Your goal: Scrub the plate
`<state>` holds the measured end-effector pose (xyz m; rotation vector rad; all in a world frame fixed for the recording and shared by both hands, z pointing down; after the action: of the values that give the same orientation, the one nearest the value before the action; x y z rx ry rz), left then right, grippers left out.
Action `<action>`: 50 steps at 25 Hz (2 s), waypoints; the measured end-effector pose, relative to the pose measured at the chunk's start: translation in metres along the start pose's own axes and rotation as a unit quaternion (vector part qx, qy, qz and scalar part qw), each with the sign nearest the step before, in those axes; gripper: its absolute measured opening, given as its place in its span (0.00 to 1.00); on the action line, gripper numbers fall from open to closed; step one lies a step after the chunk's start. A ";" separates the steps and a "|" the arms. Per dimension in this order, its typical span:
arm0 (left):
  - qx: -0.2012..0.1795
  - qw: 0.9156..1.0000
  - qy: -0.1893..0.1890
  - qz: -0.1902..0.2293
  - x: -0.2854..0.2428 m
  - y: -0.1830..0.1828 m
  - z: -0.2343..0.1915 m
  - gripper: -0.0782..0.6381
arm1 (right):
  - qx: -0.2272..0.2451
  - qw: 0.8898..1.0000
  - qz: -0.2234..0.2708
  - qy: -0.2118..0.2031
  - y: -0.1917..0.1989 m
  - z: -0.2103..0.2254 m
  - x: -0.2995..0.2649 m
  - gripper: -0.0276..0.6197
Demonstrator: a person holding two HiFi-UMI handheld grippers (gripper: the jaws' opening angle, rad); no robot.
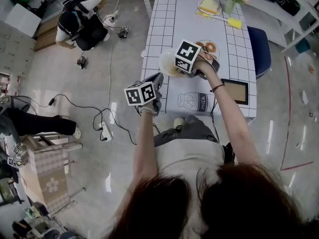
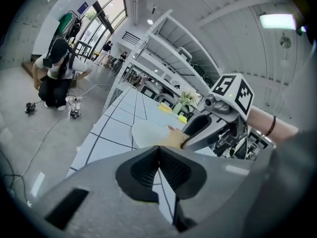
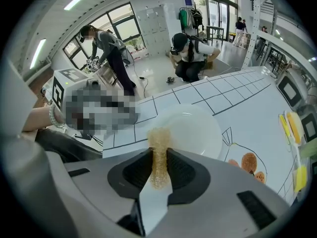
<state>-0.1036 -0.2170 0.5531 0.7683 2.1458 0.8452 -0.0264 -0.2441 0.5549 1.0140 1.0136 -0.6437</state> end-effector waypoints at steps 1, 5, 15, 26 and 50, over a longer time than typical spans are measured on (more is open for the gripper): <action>0.001 1.000 0.000 0.001 0.000 -0.001 -0.001 0.12 | 0.001 1.000 -0.001 -0.002 -0.001 -0.001 -0.001 0.16; 0.000 1.000 -0.005 0.004 0.001 -0.003 -0.003 0.12 | 0.008 1.000 -0.005 -0.007 -0.005 -0.005 -0.003 0.16; 0.009 1.000 -0.007 0.016 0.003 -0.007 -0.005 0.12 | 0.028 0.999 -0.012 -0.026 -0.015 -0.016 -0.008 0.16; 0.015 0.999 -0.024 0.026 0.011 -0.010 -0.015 0.12 | 0.047 0.999 -0.003 -0.027 -0.032 -0.016 -0.016 0.16; 0.022 0.999 -0.026 0.032 0.007 -0.017 -0.025 0.12 | 0.038 0.999 0.031 0.014 -0.057 0.011 -0.024 0.16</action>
<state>-0.1315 -0.2308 0.5512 0.8768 2.1087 0.8053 -0.0794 -0.2785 0.5567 1.1201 0.9830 -0.6222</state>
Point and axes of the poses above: the fingertips, and each gripper's own axes: x backward along the fingers, z to its right, y out of its underside, the point moved 1 cm from there along x, backward along the fingers, and after that the axes turned 3 degrees about z, right-handed, at the moved point
